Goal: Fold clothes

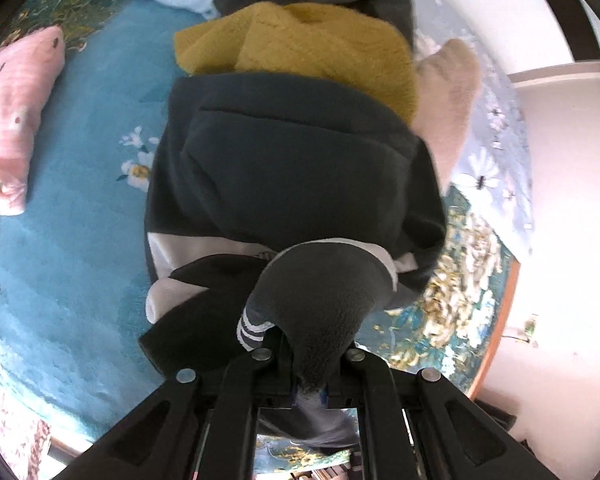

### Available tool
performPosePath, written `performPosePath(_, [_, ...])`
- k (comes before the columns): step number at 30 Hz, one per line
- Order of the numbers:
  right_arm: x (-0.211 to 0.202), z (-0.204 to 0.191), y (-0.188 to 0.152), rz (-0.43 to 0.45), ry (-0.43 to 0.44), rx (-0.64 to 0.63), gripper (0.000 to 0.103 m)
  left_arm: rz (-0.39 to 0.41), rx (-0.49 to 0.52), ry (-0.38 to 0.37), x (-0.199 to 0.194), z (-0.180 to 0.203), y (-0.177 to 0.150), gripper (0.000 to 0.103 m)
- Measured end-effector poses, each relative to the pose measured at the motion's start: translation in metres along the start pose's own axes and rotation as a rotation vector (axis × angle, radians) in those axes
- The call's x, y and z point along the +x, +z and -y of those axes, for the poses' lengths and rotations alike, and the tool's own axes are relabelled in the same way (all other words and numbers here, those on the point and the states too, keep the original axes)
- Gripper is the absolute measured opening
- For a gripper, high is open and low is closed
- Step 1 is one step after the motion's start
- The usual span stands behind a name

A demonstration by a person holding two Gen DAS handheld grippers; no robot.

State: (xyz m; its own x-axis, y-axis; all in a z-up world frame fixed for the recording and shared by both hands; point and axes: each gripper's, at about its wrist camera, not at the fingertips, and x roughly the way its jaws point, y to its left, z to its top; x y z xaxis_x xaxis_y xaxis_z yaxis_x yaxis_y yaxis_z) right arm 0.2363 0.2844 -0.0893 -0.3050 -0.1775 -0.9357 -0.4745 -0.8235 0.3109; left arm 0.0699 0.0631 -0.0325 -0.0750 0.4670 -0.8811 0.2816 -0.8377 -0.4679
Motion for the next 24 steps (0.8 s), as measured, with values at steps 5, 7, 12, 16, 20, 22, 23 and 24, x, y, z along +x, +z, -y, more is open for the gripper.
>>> performPosePath(5, [-0.085,-0.009,0.054,0.186,-0.067,-0.051,0.005,0.084,0.106,-0.092,-0.048,0.034,-0.011,0.007])
performPosePath(7, [-0.124,-0.016,0.076,0.275,-0.087,-0.075,0.005,0.135,0.144,-0.143,-0.076,0.052,-0.016,0.007])
performPosePath(12, [-0.225,-0.031,0.12,0.497,-0.094,-0.136,0.005,0.304,0.265,-0.262,-0.155,0.101,-0.045,0.007])
performPosePath(16, [-0.295,-0.043,0.125,0.631,-0.07,-0.214,0.004,0.467,0.352,-0.31,-0.218,0.132,-0.095,0.007])
performPosePath(20, [-0.347,-0.041,0.102,0.701,-0.033,-0.319,0.004,0.588,0.38,-0.352,-0.26,0.132,-0.155,0.007])
performPosePath(22, [-0.365,-0.037,0.082,0.722,-0.014,-0.374,0.004,0.627,0.386,-0.352,-0.271,0.127,-0.188,0.007])
performPosePath(23, [-0.371,-0.032,0.07,0.725,0.005,-0.395,0.004,0.634,0.38,-0.353,-0.275,0.121,-0.203,0.007])
performPosePath(24, [-0.377,-0.028,0.058,0.726,0.025,-0.416,0.005,0.639,0.365,-0.354,-0.278,0.114,-0.221,0.007])
